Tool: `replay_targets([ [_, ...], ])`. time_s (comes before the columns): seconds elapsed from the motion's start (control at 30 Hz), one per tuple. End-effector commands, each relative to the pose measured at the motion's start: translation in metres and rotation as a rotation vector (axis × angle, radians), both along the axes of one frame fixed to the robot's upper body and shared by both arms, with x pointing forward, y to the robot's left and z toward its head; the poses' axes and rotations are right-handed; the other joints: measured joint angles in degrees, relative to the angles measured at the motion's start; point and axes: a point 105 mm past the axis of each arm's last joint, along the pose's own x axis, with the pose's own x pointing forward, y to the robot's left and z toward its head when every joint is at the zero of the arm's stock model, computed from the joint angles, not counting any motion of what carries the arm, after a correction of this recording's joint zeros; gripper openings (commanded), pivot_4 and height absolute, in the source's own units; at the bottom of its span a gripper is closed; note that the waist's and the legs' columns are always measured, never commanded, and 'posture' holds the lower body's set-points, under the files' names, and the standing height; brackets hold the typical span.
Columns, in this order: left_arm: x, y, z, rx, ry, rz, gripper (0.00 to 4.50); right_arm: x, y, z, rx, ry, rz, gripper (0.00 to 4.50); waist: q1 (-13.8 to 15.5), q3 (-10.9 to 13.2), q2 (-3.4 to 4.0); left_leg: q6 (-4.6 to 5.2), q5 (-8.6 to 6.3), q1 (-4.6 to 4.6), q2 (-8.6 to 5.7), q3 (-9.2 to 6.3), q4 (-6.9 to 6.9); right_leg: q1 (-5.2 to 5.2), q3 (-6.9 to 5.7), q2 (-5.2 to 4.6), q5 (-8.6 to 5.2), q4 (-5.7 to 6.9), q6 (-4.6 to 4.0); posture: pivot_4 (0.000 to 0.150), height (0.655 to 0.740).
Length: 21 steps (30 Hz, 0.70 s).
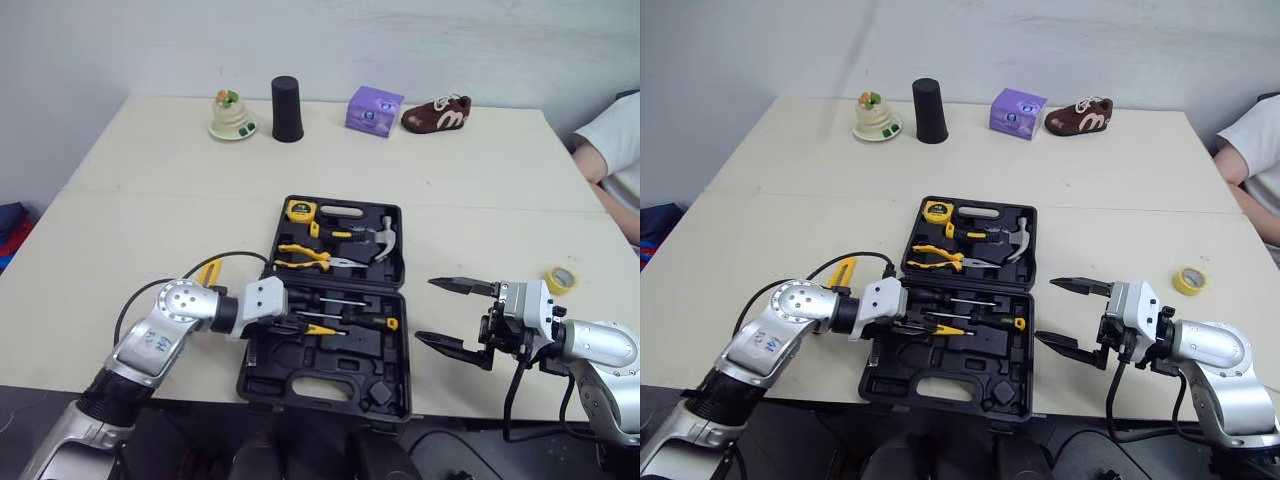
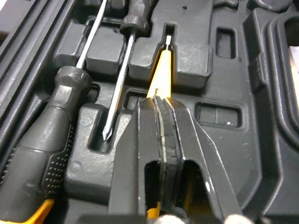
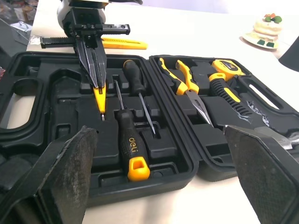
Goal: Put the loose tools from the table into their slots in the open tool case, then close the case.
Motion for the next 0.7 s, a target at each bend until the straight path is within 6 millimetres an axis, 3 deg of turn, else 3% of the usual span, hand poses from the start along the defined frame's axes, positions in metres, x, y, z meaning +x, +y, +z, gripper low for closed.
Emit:
replay_targets([
  [0.03, -0.001, 0.001, 0.042, -0.175, -0.121, -0.004, 0.04, -0.001, -0.017, 0.014, -0.018, -0.061, -0.032, 4.5, 0.3, 0.13, -0.17, 0.0, -0.01, -0.19, 0.0, -0.02, 0.11, -0.18, -0.04, 0.0, 0.0, 0.02, 0.01, 0.15, 0.74],
  [0.13, -0.006, 0.025, 0.073, -0.259, -0.156, 0.069, 0.04, 0.001, -0.043, 0.024, -0.027, -0.078, -0.103, 4.5, 0.34, 0.14, -0.19, -0.27, 0.15, -0.91, 0.02, 0.0, 0.23, -0.9, -0.04, 0.03, 0.03, 0.09, 0.07, 0.15, 0.74],
  [0.23, -0.006, 0.055, 0.083, -0.273, -0.184, 0.196, 0.93, 0.002, -0.075, 0.028, -0.058, -0.09, -0.188, 4.5, 0.38, 0.15, -0.17, -0.28, 0.15, -0.9, 0.04, 0.08, 0.18, -0.89, -0.02, 0.05, 0.01, -0.11, 0.08, 0.15, 0.74],
  [0.3, -0.004, 0.083, 0.079, -0.241, -0.203, 0.307, 1.77, 0.004, -0.099, 0.029, -0.079, -0.102, -0.261, 4.5, 0.42, 0.16, -0.16, -0.26, 0.11, -0.87, 0.04, 0.11, 0.15, -0.81, -0.01, 0.05, 0.01, -0.32, 0.09, 0.15, 0.74],
  [0.4, 0.0, 0.148, 0.069, -0.165, -0.265, 0.578, 3.11, 0.007, -0.139, 0.035, -0.062, -0.139, -0.446, 4.5, 0.21, 0.17, -0.18, -0.22, 0.06, -0.84, 0.03, 0.2, 0.16, -0.78, 0.03, 0.03, 0.02, -0.42, 0.09, 0.15, 0.74],
  [0.5, -0.002, 0.201, 0.071, -0.145, -0.335, 0.795, 4.45, 0.007, -0.172, 0.038, 0.012, -0.157, -0.623, 4.5, -0.15, 0.24, -0.29, -0.23, 0.04, -0.83, 0.06, 0.23, 0.14, -0.83, 0.05, 0.04, 0.01, -0.43, 0.08, 0.15, 0.74],
  [0.57, -0.009, 0.237, 0.071, -0.144, -0.372, 0.944, 4.45, 0.001, -0.194, 0.034, 0.039, -0.151, -0.734, 4.5, -0.16, 0.24, -0.3, -0.24, 0.01, -0.84, 0.07, 0.23, 0.13, -0.81, 0.04, 0.0, 0.01, -0.43, 0.07, 0.15, 0.74],
  [0.7, -0.043, 0.304, 0.058, -0.081, -0.384, 1.259, 4.45, -0.02, -0.242, 0.023, 0.066, -0.171, -1.017, 4.5, -0.46, 0.24, -0.28, -0.25, -0.3, -0.82, 0.08, 0.31, 0.07, -0.83, 0.03, -0.07, -0.03, -0.5, 0.01, 0.15, 0.74],
])
